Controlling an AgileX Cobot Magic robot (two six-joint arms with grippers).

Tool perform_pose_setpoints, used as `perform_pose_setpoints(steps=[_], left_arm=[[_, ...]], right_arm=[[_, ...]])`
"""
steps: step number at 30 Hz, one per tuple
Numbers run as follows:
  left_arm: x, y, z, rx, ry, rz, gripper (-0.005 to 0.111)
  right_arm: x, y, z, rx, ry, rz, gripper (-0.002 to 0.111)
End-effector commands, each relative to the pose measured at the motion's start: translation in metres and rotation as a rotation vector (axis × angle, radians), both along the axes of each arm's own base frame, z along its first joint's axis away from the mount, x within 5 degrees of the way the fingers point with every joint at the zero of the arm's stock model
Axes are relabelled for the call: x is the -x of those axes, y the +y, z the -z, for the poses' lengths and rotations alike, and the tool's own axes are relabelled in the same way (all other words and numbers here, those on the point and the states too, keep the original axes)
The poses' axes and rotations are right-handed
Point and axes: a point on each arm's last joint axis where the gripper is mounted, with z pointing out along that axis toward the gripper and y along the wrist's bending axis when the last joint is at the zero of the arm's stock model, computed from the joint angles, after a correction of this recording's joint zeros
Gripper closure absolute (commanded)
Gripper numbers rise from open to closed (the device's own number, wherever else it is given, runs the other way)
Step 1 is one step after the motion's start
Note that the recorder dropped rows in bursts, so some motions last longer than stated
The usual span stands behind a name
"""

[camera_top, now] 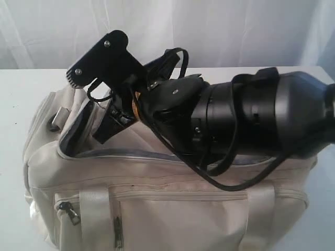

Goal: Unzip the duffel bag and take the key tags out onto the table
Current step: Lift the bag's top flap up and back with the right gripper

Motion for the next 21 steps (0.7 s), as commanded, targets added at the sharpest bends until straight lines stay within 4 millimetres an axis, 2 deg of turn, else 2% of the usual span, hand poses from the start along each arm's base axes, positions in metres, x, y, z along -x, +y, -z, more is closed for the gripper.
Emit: perform_pose_setpoints(steps=[1,3,7,9,12,15,18,21], left_arm=[[-0.004,-0.013,0.017,0.061,0.086,0.102,0.035],[-0.013,-0.021,0.025,0.124,0.099,0.127,0.035],[-0.048,-0.036,0.049,0.245,0.05,0.148,0.035],[-0.06,-0.04,0.058,0.272,0.054,0.136,0.035],[-0.074,-0.045,0.073,0.262,0.074,0.146,0.035],[-0.082,-0.047,0.078,0.246,0.06,0.151,0.035],[-0.089,-0.048,0.083,0.226,0.046,0.144,0.035],[-0.093,-0.05,0.087,0.217,0.073,0.146,0.035]], right_arm=[[0.001,-0.015,-0.019,-0.032,0.03,0.074,0.108],[0.001,-0.026,-0.028,-0.027,0.033,0.146,0.108],[0.002,-0.053,-0.043,0.045,0.032,0.293,0.108],[0.008,-0.063,-0.047,0.137,0.056,0.287,0.108],[0.02,-0.074,-0.042,0.352,0.143,0.186,0.108],[0.022,-0.085,-0.034,0.525,0.204,0.148,0.108],[0.014,-0.091,-0.026,0.571,0.274,0.165,0.108],[0.014,-0.09,-0.015,0.605,0.378,0.063,0.108]])
